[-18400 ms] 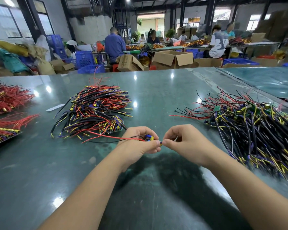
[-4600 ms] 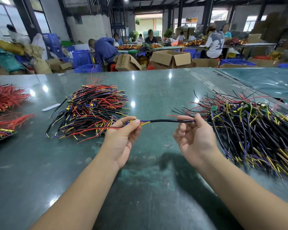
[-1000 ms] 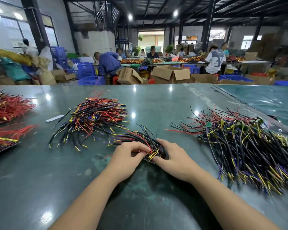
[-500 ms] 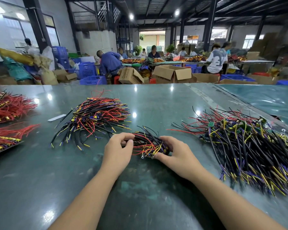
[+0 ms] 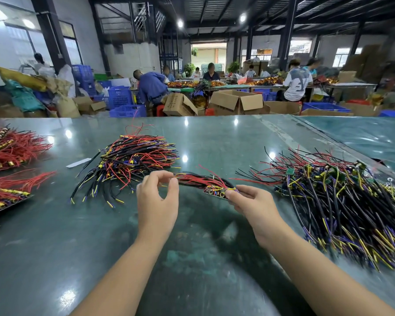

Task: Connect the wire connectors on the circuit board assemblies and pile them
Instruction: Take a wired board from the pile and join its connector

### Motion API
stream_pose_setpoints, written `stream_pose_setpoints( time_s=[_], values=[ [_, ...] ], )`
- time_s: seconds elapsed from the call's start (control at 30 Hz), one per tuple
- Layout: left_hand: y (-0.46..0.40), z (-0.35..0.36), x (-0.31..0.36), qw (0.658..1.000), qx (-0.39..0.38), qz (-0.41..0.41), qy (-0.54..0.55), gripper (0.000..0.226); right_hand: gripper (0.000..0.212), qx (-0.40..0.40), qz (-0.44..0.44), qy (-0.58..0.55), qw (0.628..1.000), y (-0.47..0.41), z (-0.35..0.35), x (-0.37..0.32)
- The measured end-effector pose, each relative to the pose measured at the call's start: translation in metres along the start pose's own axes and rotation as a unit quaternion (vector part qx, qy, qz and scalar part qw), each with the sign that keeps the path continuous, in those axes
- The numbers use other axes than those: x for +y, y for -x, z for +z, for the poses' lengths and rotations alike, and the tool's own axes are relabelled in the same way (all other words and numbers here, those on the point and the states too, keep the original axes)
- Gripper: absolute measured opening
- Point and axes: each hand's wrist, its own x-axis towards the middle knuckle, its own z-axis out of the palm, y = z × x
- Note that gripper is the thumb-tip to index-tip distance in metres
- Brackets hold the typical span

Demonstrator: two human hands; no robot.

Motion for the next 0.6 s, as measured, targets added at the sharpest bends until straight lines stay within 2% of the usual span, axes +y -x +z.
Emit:
stream_pose_setpoints(
  time_s=[0.07,0.1,0.17,0.27,0.4,0.47,0.6],
  values=[
    [0.002,-0.001,0.004,0.999,-0.025,-0.010,0.038,0.016,0.025,0.008,0.012,-0.054,0.998,0.001,-0.001,-0.003],
    [0.003,0.000,0.006,0.996,-0.053,-0.042,0.062,0.022,0.020,0.009,0.012,-0.078,0.997,0.002,-0.001,-0.005],
    [0.006,0.003,0.009,0.977,-0.122,-0.140,0.106,0.031,0.025,0.008,0.008,-0.110,0.994,0.002,-0.001,-0.008],
    [0.012,0.008,0.016,0.921,-0.210,-0.271,0.184,0.029,0.039,-0.008,-0.012,-0.133,0.991,0.005,0.003,-0.010],
    [0.010,0.006,0.020,0.816,-0.250,-0.401,0.334,0.030,0.035,-0.052,-0.076,-0.078,0.993,0.014,0.011,-0.010],
    [0.009,0.004,0.018,0.774,-0.245,-0.432,0.392,0.036,0.036,-0.088,-0.101,-0.027,0.991,0.017,0.014,-0.009],
    [0.009,0.005,0.014,0.743,-0.253,-0.436,0.440,0.036,0.044,-0.121,-0.133,0.034,0.983,0.020,0.012,-0.011]
  ],
)
